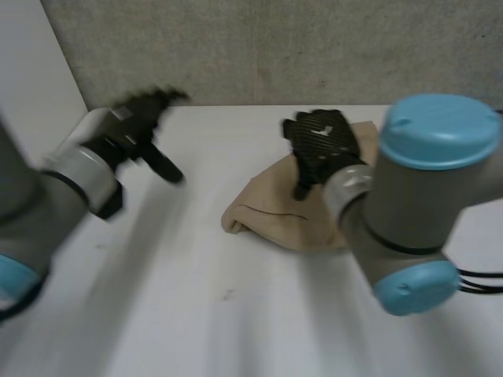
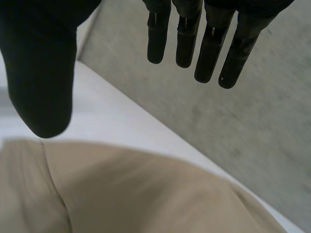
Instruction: Fold the shorts.
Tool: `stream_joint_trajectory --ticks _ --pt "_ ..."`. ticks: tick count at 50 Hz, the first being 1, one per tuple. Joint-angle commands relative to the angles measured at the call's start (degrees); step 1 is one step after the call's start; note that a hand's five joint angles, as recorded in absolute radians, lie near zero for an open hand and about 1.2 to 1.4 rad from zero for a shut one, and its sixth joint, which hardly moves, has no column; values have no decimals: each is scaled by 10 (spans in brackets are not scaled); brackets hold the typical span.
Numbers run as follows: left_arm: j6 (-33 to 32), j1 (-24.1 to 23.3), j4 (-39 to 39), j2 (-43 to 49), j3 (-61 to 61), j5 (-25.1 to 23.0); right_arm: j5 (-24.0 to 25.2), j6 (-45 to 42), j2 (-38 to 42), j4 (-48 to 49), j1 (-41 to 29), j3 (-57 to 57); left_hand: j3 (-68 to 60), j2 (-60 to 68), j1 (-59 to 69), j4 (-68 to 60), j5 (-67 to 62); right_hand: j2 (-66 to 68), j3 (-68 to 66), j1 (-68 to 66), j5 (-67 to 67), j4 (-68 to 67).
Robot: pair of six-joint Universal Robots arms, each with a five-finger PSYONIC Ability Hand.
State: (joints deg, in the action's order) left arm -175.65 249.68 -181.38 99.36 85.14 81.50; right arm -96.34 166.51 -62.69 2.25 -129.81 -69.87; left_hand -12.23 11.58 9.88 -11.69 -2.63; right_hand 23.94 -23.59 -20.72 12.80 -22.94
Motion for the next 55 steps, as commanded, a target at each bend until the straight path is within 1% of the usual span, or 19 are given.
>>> stream_joint_trajectory --ticks 1,4,5,8,12,19,22,24,27,31,32,35,39,41,43,45,48,51,55 --pt "-56 -91 -56 194 -5 4 52 -1 -101 24 100 -161 -5 12 29 -10 -1 -9 6 -23 2 -1" --pt "-64 -97 -74 227 -21 7 77 -2 -122 43 137 -202 -20 27 44 -26 -16 -9 6 -23 2 -1" --pt "-65 -106 -86 252 -39 7 82 -2 -127 47 145 -211 -45 52 69 -51 -41 -9 6 -23 2 -1" --pt "-67 -118 -93 275 -62 7 90 -2 -143 64 164 -243 -69 75 92 -74 -65 -9 6 -23 2 -1" --pt "-68 -126 -98 308 -98 10 91 -1 -144 80 172 -266 -134 141 158 -140 -130 -9 6 -23 2 -1" --pt "-72 -126 -106 361 -144 40 91 0 -143 115 179 -301 -148 155 171 -153 -144 -9 6 -23 2 -1" --pt "-81 -126 -110 375 -156 46 92 0 -143 121 184 -307 -188 195 212 -194 -184 -9 6 -23 2 -1" --pt "-110 -126 -131 394 -168 50 92 0 -143 121 184 -308 -280 287 304 -286 -276 -9 6 -23 2 -1" --pt "-138 -126 -152 402 -169 55 92 -1 -143 122 184 -309 -370 376 393 -375 -366 -6 2 -26 6 -4" --pt "-180 -126 -186 405 -169 73 91 -1 -144 122 184 -310 -597 603 620 -602 -592 -6 2 -26 6 -4" --pt "-189 -126 -197 402 -169 79 90 -1 -145 123 184 -310 -677 683 700 -682 -673 -4 1 -28 7 -6" --pt "-194 -117 -207 392 -169 92 88 -1 -147 123 184 -309 -678 684 701 -683 -674 -4 1 -28 7 -6" --pt "-193 -87 -210 325 -155 117 88 -1 -154 123 185 -309 -678 684 701 -683 -674 -4 1 -28 7 -6" --pt "-189 -60 -211 276 -143 130 88 -1 -154 123 185 -309 -678 684 701 -683 -674 -4 1 -28 7 -6" --pt "-189 -40 -213 246 -141 133 88 0 -154 123 185 -310 -678 684 701 -683 -674 -4 1 -28 7 -6" --pt "-189 -9 -219 202 -142 134 89 0 -154 123 184 -310 -678 684 701 -683 -674 -4 1 -28 7 -6" --pt "-190 25 -245 154 -154 135 90 0 -153 123 181 -312 -678 684 701 -683 -674 -4 1 -28 7 -6" --pt "-192 38 -266 132 -171 134 90 0 -152 123 177 -313 -678 684 701 -683 -674 -4 1 -28 7 -6" --pt "-193 31 -281 121 -196 116 90 0 -151 123 177 -318 -678 684 701 -683 -674 -4 1 -28 7 -6"
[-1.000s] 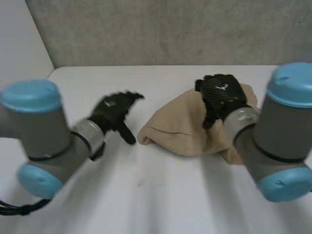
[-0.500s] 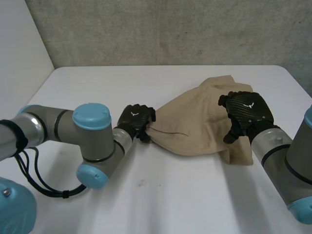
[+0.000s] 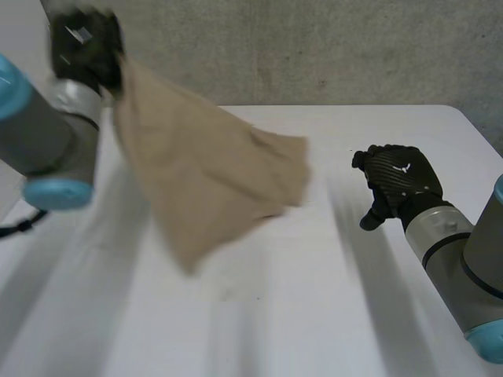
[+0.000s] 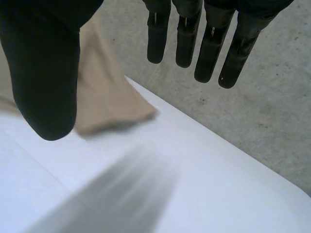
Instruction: Fold the shorts.
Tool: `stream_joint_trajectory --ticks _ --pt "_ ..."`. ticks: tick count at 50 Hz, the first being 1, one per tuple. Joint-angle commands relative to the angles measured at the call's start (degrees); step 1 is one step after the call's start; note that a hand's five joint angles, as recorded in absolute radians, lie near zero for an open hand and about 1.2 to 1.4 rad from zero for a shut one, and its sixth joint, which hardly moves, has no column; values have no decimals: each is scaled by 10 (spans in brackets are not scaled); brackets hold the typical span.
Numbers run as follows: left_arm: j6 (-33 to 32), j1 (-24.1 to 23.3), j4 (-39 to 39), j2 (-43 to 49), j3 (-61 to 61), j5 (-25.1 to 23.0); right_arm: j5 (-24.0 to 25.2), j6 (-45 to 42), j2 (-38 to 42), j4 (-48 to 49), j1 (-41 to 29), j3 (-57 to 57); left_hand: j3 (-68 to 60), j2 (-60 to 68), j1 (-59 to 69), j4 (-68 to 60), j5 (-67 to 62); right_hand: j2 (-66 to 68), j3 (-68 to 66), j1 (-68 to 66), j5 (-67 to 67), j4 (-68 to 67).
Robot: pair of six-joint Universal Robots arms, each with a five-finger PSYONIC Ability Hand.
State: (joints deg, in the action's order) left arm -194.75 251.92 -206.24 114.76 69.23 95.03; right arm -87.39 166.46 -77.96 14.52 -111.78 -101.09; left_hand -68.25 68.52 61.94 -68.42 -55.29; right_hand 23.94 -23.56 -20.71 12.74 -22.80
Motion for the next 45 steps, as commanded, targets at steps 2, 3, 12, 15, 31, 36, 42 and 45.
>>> stream_joint_trajectory --ticks 2,3,12,15,31,36,42,45 --pt "-1 0 -33 -31 -40 -33 0 0 2 0 -4 -7 -118 115 181 -116 -147 -4 0 -28 8 -7" --pt "-1 -9 -34 -28 -42 -41 0 0 2 0 -4 -7 -118 115 181 -116 -147 -4 0 -28 8 -7" --pt "1 -182 -79 72 -55 -163 -8 2 1 8 14 -11 -118 115 181 -116 -147 -4 0 -28 8 -7" --pt "5 -215 -80 108 -52 -202 -16 4 -5 16 41 -16 -118 115 181 -116 -147 -6 2 -27 6 -6" --pt "17 -250 1 127 49 -274 -19 -2 -13 20 81 -8 442 -445 -379 444 413 -9 5 -23 3 -2" --pt "20 -202 12 28 109 -269 6 -22 -12 17 80 -3 444 -447 -381 446 415 -4 0 -28 8 -7" --pt "20 -165 43 -28 172 -214 122 -147 -19 -17 82 -13 429 -432 -366 431 399 6 -10 -38 18 -17" --pt "20 -151 90 -61 214 -155 150 -195 -20 -46 88 -14 431 -433 -368 432 401 13 -17 -45 25 -24"
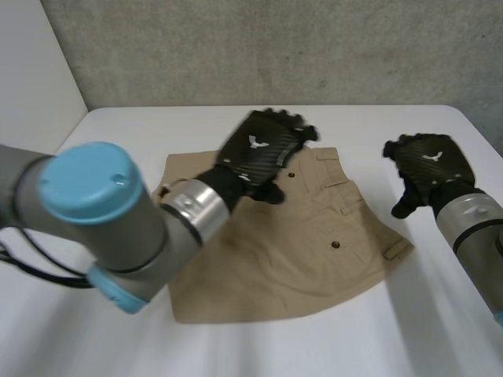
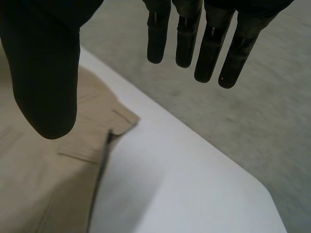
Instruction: Fold the shorts.
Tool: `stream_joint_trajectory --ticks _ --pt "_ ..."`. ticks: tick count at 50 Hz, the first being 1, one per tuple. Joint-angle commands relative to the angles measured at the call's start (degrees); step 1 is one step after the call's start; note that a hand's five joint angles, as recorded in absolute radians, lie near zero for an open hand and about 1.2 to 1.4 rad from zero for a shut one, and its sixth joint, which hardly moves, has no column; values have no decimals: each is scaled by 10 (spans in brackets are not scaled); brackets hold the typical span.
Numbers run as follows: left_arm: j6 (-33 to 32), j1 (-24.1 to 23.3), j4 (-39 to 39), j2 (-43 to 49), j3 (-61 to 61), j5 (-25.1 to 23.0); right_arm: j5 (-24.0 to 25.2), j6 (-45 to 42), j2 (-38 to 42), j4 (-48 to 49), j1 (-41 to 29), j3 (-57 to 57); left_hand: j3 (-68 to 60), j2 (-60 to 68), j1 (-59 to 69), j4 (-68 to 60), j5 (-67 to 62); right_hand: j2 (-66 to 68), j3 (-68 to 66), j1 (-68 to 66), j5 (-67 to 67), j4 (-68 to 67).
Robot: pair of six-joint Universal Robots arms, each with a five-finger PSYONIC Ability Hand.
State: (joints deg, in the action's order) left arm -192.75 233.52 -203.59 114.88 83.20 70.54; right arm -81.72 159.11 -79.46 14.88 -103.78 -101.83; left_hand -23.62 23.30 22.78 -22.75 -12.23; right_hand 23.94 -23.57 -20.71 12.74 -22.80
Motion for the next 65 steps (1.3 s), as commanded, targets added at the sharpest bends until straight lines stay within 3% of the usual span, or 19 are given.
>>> stream_joint_trajectory --ticks 1,6,12,29,30,31,36,45,50,58,65 --pt "0 33 76 -69 84 104 102 -146 -5 -70 10 -5 -16 19 24 -24 -30 21 -25 -54 33 -33" --pt "3 31 147 -93 150 188 108 -194 6 -122 29 2 -17 21 26 -26 -31 51 -55 -84 63 -63" --pt "22 25 170 -105 205 232 111 -217 51 -124 47 8 -34 37 43 -43 -48 89 -92 -121 101 -100" --pt "67 -3 174 -125 276 238 112 -267 128 -91 73 16 -122 125 130 -130 -136 112 -116 -144 124 -123" --pt "67 -3 174 -123 278 238 112 -267 131 -90 73 19 -122 125 130 -130 -136 127 -131 -159 139 -138" --pt "65 -3 151 -79 280 245 121 -257 174 -29 75 28 -125 128 133 -134 -139 560 -564 -593 572 -572" --pt "63 -3 139 -68 280 246 129 -253 176 -30 75 28 -152 155 160 -160 -166 561 -564 -593 573 -572" --pt "58 -3 107 -58 280 249 130 -215 170 -35 72 22 -325 328 333 -334 -339 561 -564 -593 573 -572" --pt "55 -3 105 -52 276 258 121 -178 153 -34 71 20 -563 567 572 -572 -577 561 -564 -593 573 -572" --pt "21 8 112 -85 272 261 110 -155 85 -67 72 20 -564 567 572 -572 -578 561 -564 -593 573 -572" --pt "14 19 151 -281 241 256 102 -146 -59 -186 71 49 -564 567 572 -572 -578 561 -564 -593 573 -572"
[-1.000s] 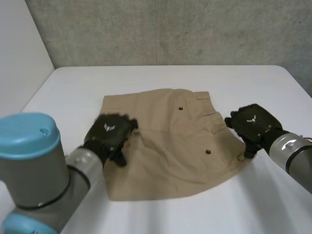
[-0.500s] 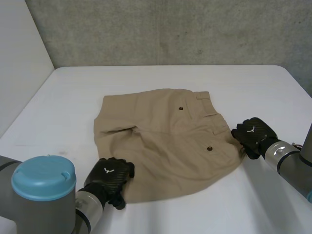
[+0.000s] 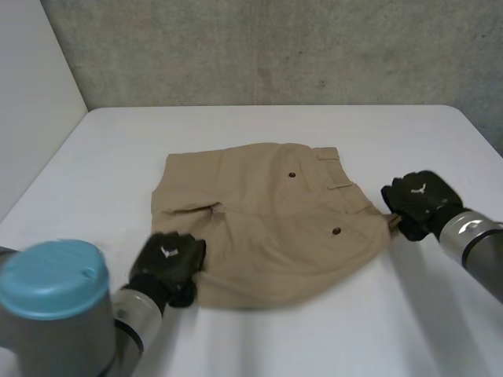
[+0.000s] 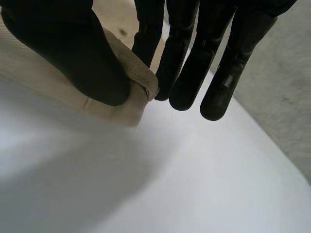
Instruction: Fold the shorts.
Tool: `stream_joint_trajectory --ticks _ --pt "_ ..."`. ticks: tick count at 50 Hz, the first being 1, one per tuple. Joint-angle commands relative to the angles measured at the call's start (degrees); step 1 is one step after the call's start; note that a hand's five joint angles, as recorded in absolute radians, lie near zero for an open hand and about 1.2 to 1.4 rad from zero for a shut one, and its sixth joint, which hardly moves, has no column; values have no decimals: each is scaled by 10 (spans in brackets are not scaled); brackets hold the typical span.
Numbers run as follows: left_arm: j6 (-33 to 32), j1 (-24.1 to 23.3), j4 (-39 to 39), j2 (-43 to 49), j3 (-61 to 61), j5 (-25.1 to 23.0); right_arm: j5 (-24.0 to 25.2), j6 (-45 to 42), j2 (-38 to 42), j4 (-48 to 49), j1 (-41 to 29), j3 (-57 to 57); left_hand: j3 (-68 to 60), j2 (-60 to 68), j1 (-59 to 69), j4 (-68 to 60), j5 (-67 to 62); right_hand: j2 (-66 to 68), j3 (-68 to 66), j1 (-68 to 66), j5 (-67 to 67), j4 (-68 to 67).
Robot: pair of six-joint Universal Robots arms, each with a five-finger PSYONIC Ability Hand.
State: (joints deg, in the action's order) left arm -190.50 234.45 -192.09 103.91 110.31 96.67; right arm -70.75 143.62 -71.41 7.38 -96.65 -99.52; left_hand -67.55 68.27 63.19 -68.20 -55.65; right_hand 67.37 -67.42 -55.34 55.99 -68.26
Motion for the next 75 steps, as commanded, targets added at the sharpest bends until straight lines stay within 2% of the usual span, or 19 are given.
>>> stream_joint_trajectory --ticks 1,5,10,19,24,29,34,38,39,45,46,47,48,49,50,51,59,69,75 --pt "-8 11 54 -213 -53 -6 -9 13 -158 -119 0 30 -125 117 168 -118 -143 126 -126 -247 140 -117" --pt "-8 11 115 -290 -118 -7 -11 63 -233 -135 0 65 -125 117 168 -118 -143 126 -126 -247 140 -117" --pt "-5 7 160 -332 -213 -4 -16 136 -299 -171 2 138 -125 117 168 -118 -143 126 -126 -247 140 -117" --pt "-4 12 178 -325 -293 -5 -7 155 -301 -231 1 209 -125 117 168 -118 -143 126 -126 -247 140 -117" --pt "-4 28 174 -267 -274 -8 -7 138 -213 -228 1 203 -125 117 168 -118 -143 126 -126 -247 140 -117" --pt "-5 78 143 -145 -270 -13 -15 110 -120 -222 -12 212 -125 117 168 -118 -143 126 -126 -247 140 -117" --pt "-6 89 83 -7 -294 -39 -26 78 -15 -202 -50 243 -125 117 168 -118 -143 126 -126 -247 140 -117" --pt "-12 92 6 95 -377 -47 -75 78 62 -144 -89 310 -125 117 168 -118 -143 126 -126 -247 140 -117" --pt "-14 96 -8 114 -399 -47 -103 78 89 -106 -99 341 -125 117 168 -118 -143 126 -126 -247 140 -117" --pt "-29 109 -98 254 -573 -57 -170 76 165 80 -111 418 -125 117 168 -118 -143 126 -126 -247 140 -117" --pt "-33 109 -107 269 -595 -60 -174 76 176 103 -111 426 -125 117 168 -118 -143 -18 18 -102 -4 27" --pt "-43 111 -117 294 -626 -68 -179 70 194 134 -112 435 152 -159 -108 158 133 -431 431 310 -417 440" --pt "-53 112 -120 314 -647 -77 -180 68 203 138 -114 439 575 -583 -532 582 557 -574 574 453 -560 583" --pt "-56 113 -123 321 -650 -77 -178 63 210 137 -115 443 575 -582 -532 582 556 -574 574 453 -560 583" --pt "-58 114 -124 324 -650 -80 -178 56 217 135 -116 448 528 -536 -485 535 509 -574 574 453 -560 583" --pt "-59 114 -125 327 -650 -83 -179 44 225 130 -119 451 575 -582 -531 581 556 -574 574 453 -560 583" --pt "-60 114 -126 293 -572 -84 -186 35 192 79 -133 399 575 -583 -532 582 557 -574 574 453 -560 583" --pt "-62 114 -116 155 -373 -79 -180 39 98 -22 -134 255 575 -583 -532 582 557 -574 574 453 -560 583" --pt "-58 102 -59 59 -222 -80 -170 47 50 -52 -134 155 546 -554 -503 553 528 -574 574 453 -560 583"
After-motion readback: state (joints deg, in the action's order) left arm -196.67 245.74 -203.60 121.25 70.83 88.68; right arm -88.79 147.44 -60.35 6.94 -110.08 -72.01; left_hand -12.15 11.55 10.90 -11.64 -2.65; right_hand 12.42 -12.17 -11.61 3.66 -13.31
